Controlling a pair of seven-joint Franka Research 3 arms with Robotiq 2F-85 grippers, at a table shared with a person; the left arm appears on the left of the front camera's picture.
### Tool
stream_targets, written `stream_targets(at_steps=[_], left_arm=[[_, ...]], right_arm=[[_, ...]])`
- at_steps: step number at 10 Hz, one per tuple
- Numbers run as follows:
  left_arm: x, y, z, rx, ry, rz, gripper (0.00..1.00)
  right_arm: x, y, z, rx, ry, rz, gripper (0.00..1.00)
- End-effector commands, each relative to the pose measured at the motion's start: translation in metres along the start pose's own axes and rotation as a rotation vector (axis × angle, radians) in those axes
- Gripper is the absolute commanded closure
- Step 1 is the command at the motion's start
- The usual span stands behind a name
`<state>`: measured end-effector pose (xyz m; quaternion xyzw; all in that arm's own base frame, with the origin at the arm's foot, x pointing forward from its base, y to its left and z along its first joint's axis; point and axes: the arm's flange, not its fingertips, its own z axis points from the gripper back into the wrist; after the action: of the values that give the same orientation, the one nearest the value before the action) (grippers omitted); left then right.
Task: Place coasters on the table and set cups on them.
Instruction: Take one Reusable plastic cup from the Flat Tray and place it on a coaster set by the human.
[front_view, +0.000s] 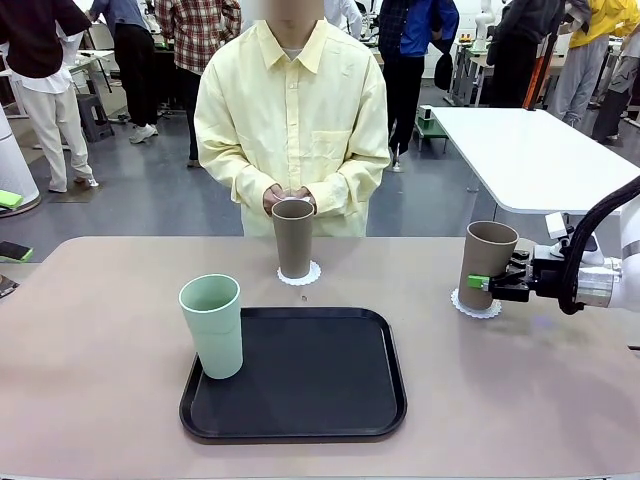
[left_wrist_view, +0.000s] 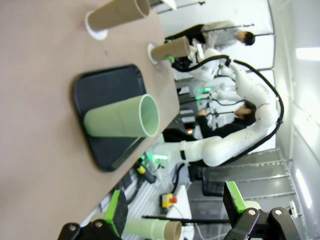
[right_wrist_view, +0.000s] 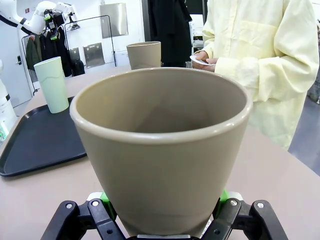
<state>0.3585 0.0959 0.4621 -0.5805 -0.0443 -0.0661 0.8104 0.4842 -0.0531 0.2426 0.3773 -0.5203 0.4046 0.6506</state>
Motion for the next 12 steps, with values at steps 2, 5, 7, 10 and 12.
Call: stream_targets(at_steps=[2, 5, 7, 10, 12], left_arm=[[-0.0002, -0.0009, 0.0014, -0.010, -0.005, -0.014, 0.00], [-0.0002, -0.0009, 0.0014, -0.010, -0.005, -0.014, 0.00], [-0.0002, -0.0009, 0.0014, -0.010, -0.005, -0.014, 0.00], [-0.0002, -0.0009, 0.0014, -0.010, -0.005, -0.014, 0.00], [-0.0002, -0.0009, 0.0014, -0.010, -0.005, -0.014, 0.00]], right_arm=[[-0.0023, -0.0057, -0.0004, 0.012, -0.005, 0.019, 0.17], [-0.0052, -0.0064, 0.0005, 0.013, 0.003, 0.007, 0.17], [-0.0055, -0.0066, 0.0004, 0.015, 0.010, 0.002, 0.17], [-0.0067, -0.0059, -0.0004, 0.027, 0.016, 0.001, 0.00], [-0.0048, -0.0037, 0.0004, 0.028, 0.028, 0.002, 0.00]])
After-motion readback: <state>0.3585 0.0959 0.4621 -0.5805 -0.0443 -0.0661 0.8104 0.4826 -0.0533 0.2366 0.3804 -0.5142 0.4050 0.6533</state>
